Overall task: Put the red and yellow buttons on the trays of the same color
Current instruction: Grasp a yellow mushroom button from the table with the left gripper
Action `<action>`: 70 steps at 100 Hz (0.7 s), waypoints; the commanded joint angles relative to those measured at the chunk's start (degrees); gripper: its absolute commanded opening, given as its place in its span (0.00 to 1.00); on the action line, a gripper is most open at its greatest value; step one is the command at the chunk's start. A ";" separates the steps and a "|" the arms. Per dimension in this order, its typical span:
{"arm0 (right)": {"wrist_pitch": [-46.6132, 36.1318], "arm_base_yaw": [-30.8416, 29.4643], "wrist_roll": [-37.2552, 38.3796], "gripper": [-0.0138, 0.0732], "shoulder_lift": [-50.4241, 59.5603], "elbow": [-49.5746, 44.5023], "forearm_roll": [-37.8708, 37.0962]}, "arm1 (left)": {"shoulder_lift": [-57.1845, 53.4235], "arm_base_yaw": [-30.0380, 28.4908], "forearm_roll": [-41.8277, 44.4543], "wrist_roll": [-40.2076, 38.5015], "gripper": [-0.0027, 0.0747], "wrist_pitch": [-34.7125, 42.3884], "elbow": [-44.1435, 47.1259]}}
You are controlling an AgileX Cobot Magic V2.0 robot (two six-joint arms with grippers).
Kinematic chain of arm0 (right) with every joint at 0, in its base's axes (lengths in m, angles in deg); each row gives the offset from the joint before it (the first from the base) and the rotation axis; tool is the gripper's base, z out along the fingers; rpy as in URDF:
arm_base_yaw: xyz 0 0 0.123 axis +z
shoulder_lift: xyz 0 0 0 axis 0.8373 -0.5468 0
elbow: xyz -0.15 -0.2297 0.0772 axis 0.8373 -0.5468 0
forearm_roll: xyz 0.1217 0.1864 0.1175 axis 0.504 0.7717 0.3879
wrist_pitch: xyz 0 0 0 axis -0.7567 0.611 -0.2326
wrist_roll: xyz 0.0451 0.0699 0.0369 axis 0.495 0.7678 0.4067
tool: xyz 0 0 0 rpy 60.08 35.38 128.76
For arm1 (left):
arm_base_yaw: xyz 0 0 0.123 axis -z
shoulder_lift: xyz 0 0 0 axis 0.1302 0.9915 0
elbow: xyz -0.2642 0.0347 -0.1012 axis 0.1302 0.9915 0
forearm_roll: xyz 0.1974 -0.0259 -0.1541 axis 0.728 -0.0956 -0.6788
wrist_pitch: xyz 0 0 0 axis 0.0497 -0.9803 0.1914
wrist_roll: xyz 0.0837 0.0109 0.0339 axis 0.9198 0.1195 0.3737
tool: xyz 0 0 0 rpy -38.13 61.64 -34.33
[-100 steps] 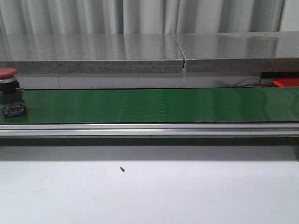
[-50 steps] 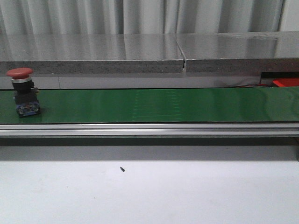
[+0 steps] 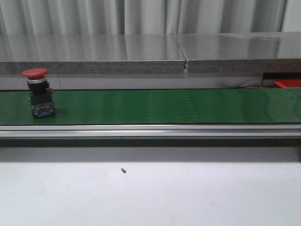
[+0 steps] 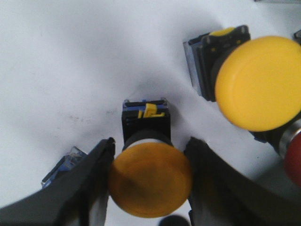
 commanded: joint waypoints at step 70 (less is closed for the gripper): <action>-4.41 -0.45 -0.23 0.08 1.06 0.74 -0.68 | -20.84 6.23 2.77 0.93 0.37 -4.01 -1.52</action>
